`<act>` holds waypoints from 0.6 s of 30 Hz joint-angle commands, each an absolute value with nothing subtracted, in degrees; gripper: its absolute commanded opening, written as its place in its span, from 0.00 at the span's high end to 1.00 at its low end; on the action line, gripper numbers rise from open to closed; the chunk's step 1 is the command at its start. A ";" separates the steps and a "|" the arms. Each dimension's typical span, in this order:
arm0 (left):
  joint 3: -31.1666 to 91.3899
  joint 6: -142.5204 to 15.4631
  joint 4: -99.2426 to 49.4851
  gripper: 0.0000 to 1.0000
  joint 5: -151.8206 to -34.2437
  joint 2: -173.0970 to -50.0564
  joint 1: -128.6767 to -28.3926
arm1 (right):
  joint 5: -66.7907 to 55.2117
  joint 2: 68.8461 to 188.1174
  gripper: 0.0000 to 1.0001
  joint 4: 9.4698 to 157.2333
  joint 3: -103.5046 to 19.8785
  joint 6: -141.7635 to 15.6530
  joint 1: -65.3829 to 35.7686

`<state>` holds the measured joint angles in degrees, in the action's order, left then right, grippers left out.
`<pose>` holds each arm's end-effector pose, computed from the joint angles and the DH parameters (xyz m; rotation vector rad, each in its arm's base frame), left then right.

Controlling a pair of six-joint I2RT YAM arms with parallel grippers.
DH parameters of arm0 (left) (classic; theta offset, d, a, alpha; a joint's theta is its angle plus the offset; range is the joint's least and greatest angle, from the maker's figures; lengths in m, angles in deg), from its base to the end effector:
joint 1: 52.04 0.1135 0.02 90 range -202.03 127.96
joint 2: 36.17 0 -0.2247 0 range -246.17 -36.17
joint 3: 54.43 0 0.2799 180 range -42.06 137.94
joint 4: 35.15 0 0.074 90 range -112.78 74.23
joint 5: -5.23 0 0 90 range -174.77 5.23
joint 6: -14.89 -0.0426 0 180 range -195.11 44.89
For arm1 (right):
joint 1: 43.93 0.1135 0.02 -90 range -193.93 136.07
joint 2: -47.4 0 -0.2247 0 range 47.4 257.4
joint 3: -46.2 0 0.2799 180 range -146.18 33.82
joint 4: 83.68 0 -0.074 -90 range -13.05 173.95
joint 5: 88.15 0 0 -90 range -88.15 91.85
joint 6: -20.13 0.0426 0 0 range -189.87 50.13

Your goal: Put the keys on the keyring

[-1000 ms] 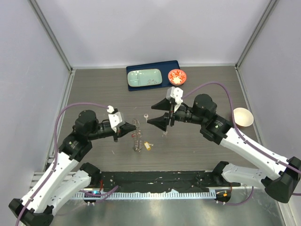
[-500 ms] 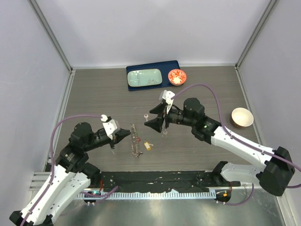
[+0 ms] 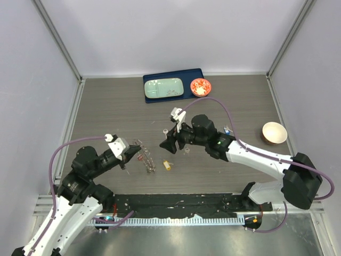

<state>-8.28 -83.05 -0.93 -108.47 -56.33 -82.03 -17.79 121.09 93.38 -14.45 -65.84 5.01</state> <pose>0.1408 -0.1011 0.2974 0.8525 1.5215 -0.6375 0.2121 0.2652 0.2346 -0.9689 1.6858 0.9469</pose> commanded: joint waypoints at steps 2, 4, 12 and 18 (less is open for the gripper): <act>-8.48 -83.99 -1.68 1.00 -106.30 -54.45 -82.18 | -6.42 124.83 0.34 84.40 -17.07 -64.07 7.74; -8.92 -84.25 -2.12 1.00 -105.87 -53.84 -82.18 | -3.79 126.75 0.35 84.30 -16.28 -64.33 9.50; -10.42 -84.51 -3.61 1.00 -105.34 -52.52 -82.18 | 4.39 134.93 0.47 87.02 -16.80 -66.27 14.95; -10.86 -84.34 -3.96 1.00 -105.34 -51.82 -82.18 | 6.60 140.56 0.55 85.88 -18.65 -64.16 16.01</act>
